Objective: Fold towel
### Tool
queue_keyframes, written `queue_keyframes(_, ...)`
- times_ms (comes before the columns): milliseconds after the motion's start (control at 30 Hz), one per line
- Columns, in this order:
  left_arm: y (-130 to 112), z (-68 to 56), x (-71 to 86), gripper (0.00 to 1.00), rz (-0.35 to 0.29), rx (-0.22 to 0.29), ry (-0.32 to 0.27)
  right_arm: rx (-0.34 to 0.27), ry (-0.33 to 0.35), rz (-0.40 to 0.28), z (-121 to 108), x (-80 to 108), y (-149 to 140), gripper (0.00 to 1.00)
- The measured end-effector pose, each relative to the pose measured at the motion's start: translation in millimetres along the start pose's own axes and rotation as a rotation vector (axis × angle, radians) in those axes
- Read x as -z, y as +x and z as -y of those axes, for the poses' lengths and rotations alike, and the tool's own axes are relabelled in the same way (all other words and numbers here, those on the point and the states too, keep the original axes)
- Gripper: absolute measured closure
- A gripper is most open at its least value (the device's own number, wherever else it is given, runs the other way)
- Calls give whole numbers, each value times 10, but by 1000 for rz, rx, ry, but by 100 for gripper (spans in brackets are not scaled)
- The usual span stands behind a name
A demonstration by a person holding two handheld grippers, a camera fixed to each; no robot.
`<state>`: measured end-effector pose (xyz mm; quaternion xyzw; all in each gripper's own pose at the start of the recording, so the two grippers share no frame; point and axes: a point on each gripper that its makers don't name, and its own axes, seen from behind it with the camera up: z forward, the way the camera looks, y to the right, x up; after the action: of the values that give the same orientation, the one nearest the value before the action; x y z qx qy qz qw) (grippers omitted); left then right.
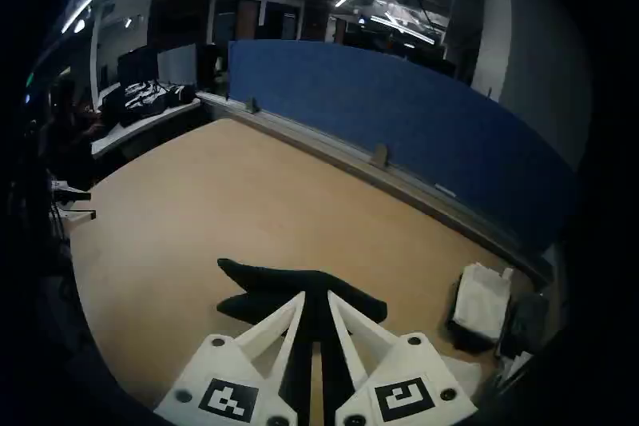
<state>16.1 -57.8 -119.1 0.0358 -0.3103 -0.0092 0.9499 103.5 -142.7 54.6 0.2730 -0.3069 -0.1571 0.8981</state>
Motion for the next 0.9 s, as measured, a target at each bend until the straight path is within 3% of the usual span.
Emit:
queue_keyframes(567, -30, -97, -30, 5, 17, -25, 1, -58, -164, 53, -1428, 259, -363, 96)
queue_keyframes(900, -27, -200, -73, 5, 26, -38, -1, -83, -223, 79, -2022, 298, -498, 96)
